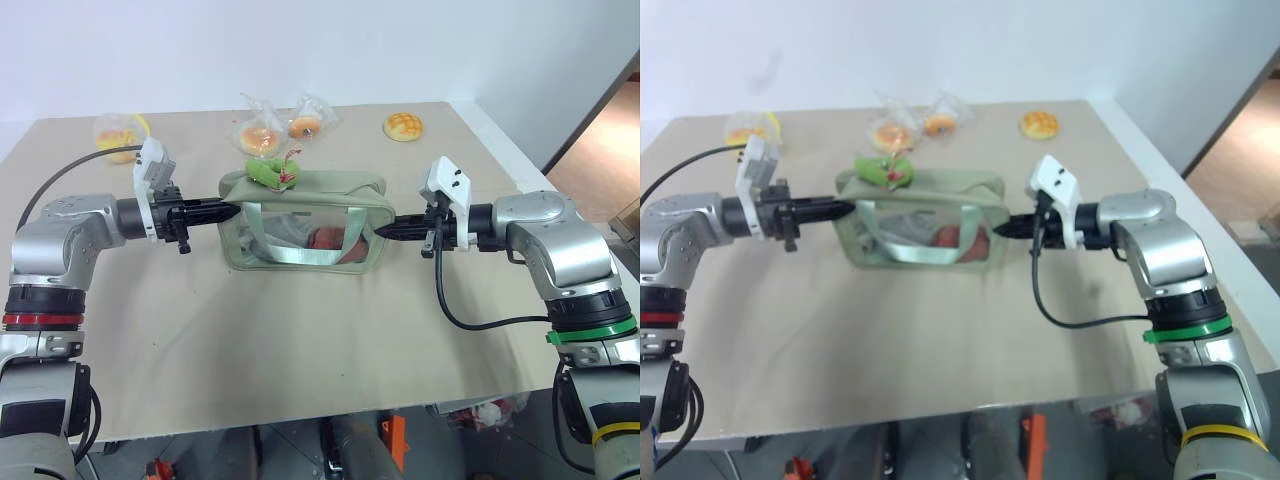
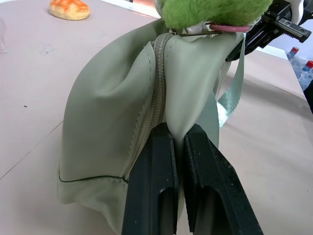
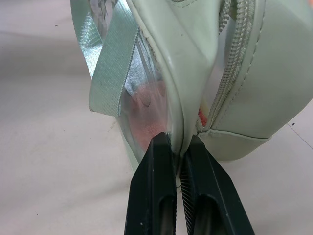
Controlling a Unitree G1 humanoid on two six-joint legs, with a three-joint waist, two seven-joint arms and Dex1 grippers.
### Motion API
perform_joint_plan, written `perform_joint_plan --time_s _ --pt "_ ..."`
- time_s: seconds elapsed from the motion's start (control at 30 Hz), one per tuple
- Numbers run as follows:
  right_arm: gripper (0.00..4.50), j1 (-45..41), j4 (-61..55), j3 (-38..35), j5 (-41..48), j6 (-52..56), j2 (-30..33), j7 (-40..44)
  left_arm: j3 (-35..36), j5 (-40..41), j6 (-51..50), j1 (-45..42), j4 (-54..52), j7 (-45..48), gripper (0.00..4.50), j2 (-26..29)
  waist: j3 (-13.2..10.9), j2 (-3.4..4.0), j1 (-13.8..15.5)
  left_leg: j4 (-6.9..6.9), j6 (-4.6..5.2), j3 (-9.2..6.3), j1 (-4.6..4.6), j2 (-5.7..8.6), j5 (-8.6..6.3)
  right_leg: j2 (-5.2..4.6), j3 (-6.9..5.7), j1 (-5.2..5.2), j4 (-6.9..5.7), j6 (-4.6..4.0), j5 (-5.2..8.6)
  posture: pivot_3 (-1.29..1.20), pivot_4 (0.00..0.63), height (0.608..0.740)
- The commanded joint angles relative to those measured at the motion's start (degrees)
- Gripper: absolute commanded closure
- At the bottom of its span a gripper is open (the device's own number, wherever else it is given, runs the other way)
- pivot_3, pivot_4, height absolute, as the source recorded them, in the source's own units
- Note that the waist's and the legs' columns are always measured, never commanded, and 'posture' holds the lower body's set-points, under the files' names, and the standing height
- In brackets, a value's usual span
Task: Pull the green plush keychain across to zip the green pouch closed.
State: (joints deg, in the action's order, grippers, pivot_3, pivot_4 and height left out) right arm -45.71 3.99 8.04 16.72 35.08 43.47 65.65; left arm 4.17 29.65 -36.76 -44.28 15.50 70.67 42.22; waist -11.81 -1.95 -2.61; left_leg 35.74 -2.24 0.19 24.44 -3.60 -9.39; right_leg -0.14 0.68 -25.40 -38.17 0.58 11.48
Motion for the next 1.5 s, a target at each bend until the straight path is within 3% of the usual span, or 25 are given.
perform_joint_plan --time_s 0.03,0.07,0.3,0.4,0.47,0.57,0.77,1.13,1.5 --pt "4.50 -0.7 -0.9 -2.9 0.9 -0.5 0.7 -0.6 0.5 -0.4 -0.7 -0.7 -1.1 -0.3 4.46 1.7 0.0 0.00 0.0 0.00 0.00 0.00 0.00 0.00 0.00 0.00 0.00 0.00 0.00 0.00 0.00 0.00 0.150 0.740" --pt "4.50 -1.0 -0.3 -3.5 1.1 -0.7 0.2 -1.1 0.4 -0.5 -0.6 -0.5 -1.3 -0.1 4.46 1.8 0.0 0.00 0.0 0.00 0.00 0.00 0.00 0.00 0.00 0.00 0.00 0.00 0.00 0.00 0.00 0.00 0.150 0.740" --pt "2.13 -1.5 -0.7 -6.5 3.9 1.5 0.5 -1.3 0.3 -0.6 -0.6 0.2 -1.6 0.3 4.50 1.9 0.0 0.00 0.0 -0.01 0.00 0.00 -0.01 0.00 0.00 0.00 0.00 0.01 0.00 0.00 0.00 0.00 0.150 0.740" --pt "1.16 -2.0 -2.7 -11.0 8.9 2.5 1.0 0.4 0.3 -0.6 -0.5 0.4 -1.5 0.3 4.50 1.9 0.0 0.00 0.0 -0.01 0.00 0.00 -0.02 0.00 0.00 0.00 0.00 0.01 0.00 0.00 0.00 0.00 0.150 0.740" --pt "1.16 -5.9 -3.4 -15.7 14.1 3.6 -0.2 -0.7 0.4 -0.5 -0.6 0.4 -1.5 0.3 4.50 1.7 0.0 0.01 -0.1 -0.01 0.00 0.00 -0.02 0.00 0.00 0.00 0.01 0.00 0.00 0.00 0.00 0.00 0.150 0.740" --pt "1.16 -13.5 -1.0 -15.1 13.4 5.4 -2.4 -5.8 0.3 -0.6 -0.3 0.6 -1.6 0.4 4.50 1.7 0.0 0.02 -0.3 -0.02 0.00 0.06 -0.08 0.00 0.00 0.02 0.10 -0.01 -0.01 0.01 -0.05 0.00 0.150 0.740" --pt "1.16 -25.6 3.4 -1.7 6.6 11.0 -11.5 -10.8 -0.2 -0.8 0.1 0.0 -1.2 -0.3 4.50 0.5 0.0 -0.01 -0.3 -0.11 0.01 -0.03 -0.24 -0.06 0.00 0.21 0.19 0.02 -0.02 -0.33 -0.06 0.00 0.150 0.740" --pt "1.16 -30.7 6.1 5.9 3.7 11.1 -18.4 -8.2 0.5 -0.5 0.6 0.8 -1.6 -0.9 4.50 -0.2 0.0 -0.01 0.7 -0.05 0.13 -0.08 0.08 -0.04 -0.05 0.18 0.12 -0.11 0.03 -0.13 -0.07 0.00 0.150 0.740" --pt "1.16 -29.4 6.4 9.9 0.7 8.7 -21.3 -5.5 1.2 0.1 0.0 1.2 -2.3 -2.0 4.50 0.0 0.0 -0.01 0.6 -0.04 0.14 -0.12 0.02 -0.06 -0.04 0.22 0.10 -0.11 -0.03 -0.20 -0.11 0.00 0.150 0.740"
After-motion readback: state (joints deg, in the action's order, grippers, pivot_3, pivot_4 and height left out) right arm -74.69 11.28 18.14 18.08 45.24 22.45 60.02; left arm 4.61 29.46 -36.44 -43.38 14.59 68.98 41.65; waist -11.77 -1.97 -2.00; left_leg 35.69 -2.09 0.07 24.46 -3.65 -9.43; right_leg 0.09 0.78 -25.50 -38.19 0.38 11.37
